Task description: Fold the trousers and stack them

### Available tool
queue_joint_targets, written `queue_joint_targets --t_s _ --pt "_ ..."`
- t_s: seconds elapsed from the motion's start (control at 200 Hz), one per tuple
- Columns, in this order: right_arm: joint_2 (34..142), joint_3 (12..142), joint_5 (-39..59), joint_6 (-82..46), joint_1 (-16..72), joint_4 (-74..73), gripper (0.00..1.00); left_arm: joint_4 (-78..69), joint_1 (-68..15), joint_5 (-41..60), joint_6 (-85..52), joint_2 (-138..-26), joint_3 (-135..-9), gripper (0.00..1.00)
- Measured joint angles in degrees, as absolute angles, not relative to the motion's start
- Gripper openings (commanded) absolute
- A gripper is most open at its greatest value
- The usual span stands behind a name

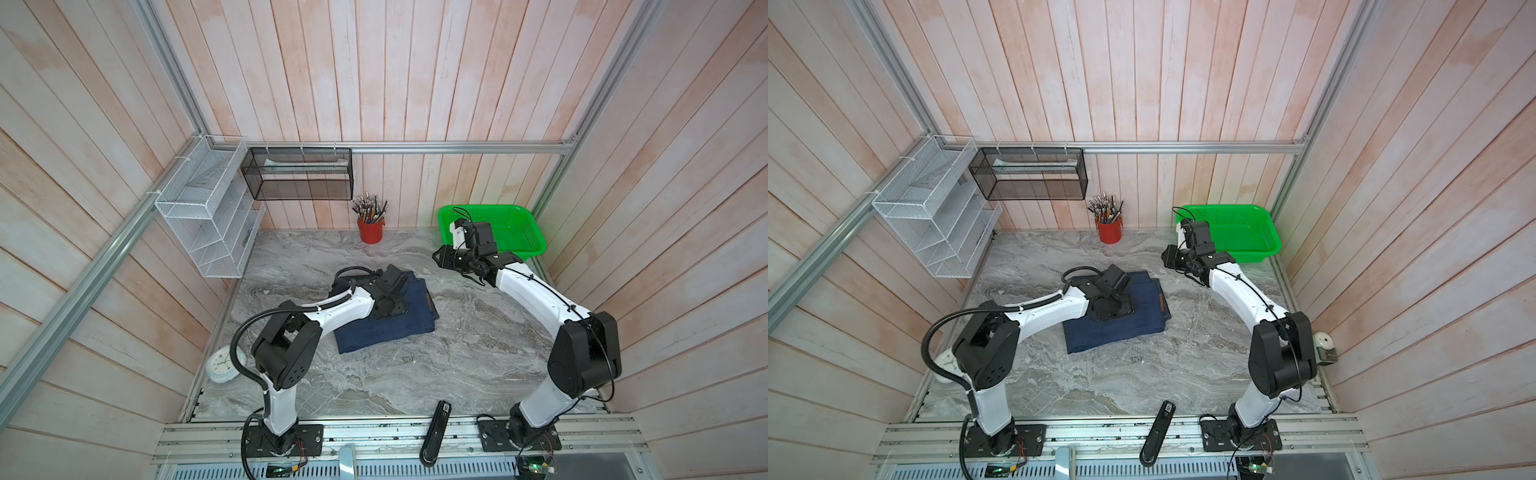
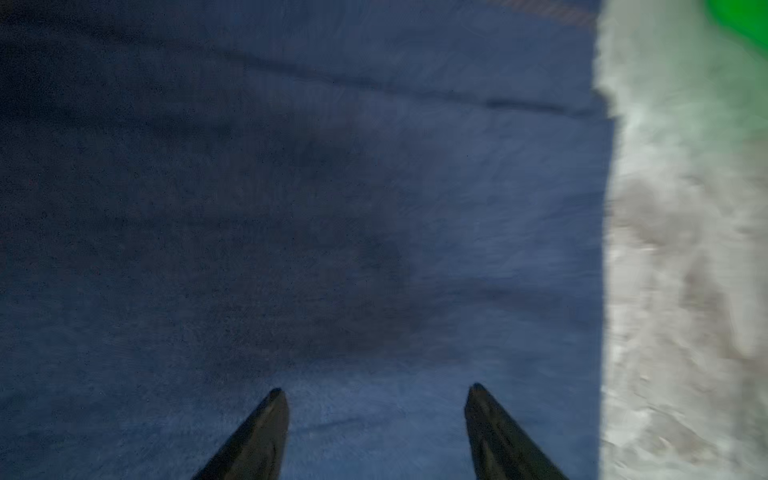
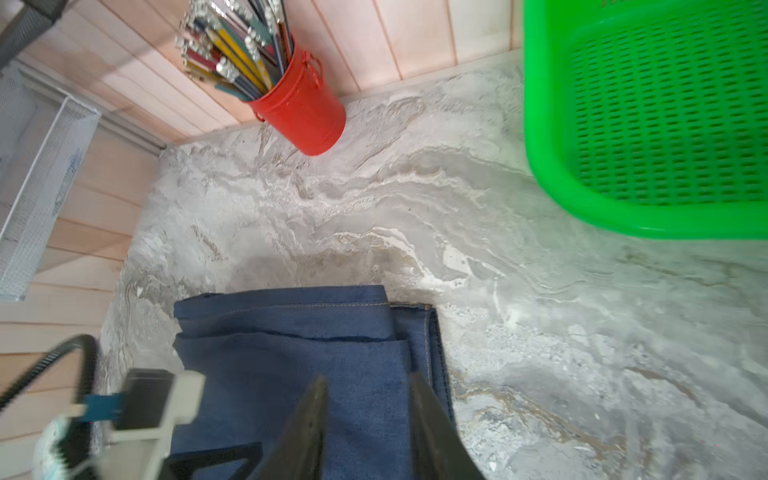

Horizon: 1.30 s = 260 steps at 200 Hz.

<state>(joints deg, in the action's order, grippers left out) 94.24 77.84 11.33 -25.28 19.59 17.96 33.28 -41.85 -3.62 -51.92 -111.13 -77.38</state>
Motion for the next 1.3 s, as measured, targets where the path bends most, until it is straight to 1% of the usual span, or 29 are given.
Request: queue_joint_targets --t_s 0.135,0.27,0.525,0.935,1.075,1.3 --pt "92.9 76.8 10.8 -25.4 19.4 18.0 0.34 35.1 -41.5 -5.2 -54.0 -112.5 -78.6 0.72" --pt "92.8 75.0 10.7 -25.5 19.3 18.0 0.34 36.4 -39.3 -6.3 -54.2 -113.3 -78.7 0.72" --pt "92.8 74.3 10.8 -25.5 18.9 18.0 0.34 35.9 -33.9 -6.3 -50.3 -112.9 -77.7 0.73" --pt "92.9 74.3 11.5 -25.5 18.9 18.0 0.34 36.3 -18.8 -8.0 -37.8 -112.6 -76.7 0.73" --pt "92.9 74.3 11.6 -25.5 18.9 18.0 0.34 36.9 -14.9 -8.3 -34.6 -115.3 -80.3 0.73" --pt "92.9 74.3 11.6 -25.4 18.8 18.1 0.34 37.2 -10.2 -9.1 -31.6 -122.9 -91.0 0.73"
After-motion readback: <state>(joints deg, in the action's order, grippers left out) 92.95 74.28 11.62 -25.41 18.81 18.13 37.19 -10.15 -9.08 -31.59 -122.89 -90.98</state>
